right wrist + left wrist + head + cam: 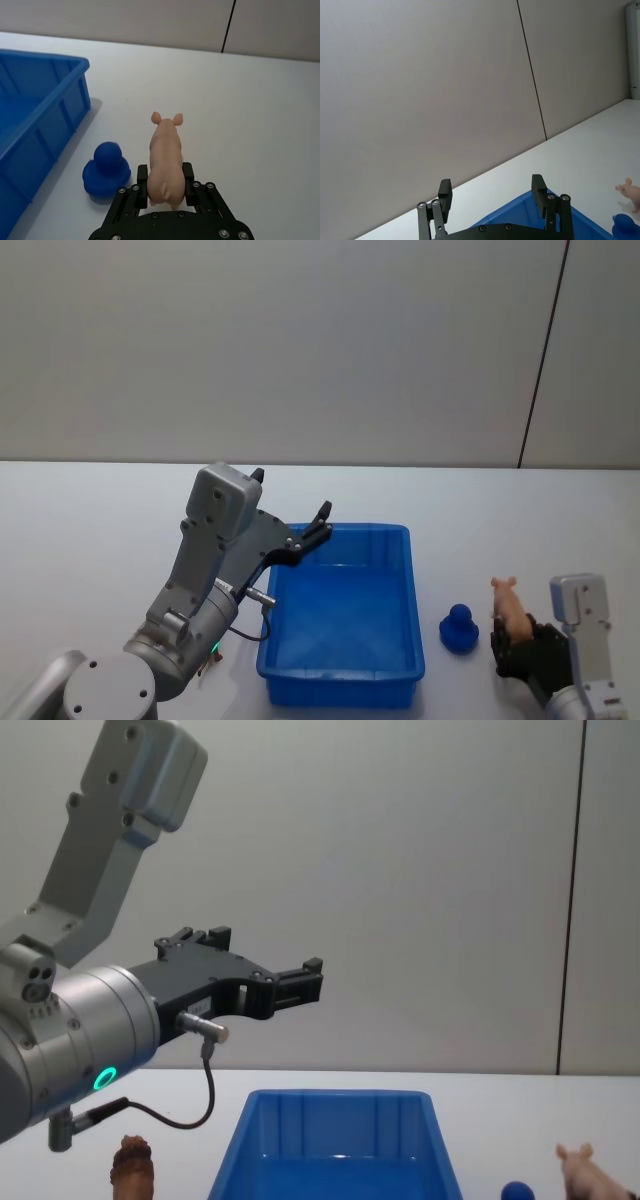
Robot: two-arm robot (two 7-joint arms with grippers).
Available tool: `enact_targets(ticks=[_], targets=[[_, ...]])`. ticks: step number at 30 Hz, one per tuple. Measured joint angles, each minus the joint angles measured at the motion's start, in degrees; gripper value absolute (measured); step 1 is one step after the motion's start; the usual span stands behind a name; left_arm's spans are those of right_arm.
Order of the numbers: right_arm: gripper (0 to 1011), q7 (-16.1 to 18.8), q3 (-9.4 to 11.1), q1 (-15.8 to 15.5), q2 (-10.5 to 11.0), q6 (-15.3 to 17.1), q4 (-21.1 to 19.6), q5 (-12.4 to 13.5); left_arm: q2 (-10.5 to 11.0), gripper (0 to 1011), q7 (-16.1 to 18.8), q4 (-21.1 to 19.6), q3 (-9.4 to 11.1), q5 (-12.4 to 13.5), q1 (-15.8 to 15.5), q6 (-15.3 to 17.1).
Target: Pick up the two dolls from the table and place them into the box.
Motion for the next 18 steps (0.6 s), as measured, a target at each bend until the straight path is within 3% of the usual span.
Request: enact_targets(ticks=[10,18], targets=[[383,0.0,0.2,-1.1,0.5,-2.6,-3.9,-1.5,0.0,1001,0.0,0.0,0.0,0.0,0.0,0.0],[383,3.6,0.0,-1.5,0.7,-4.7,-6.8,-2.0,0.0,1001,0.0,0.0,0.0,0.0,0.0,0.0]])
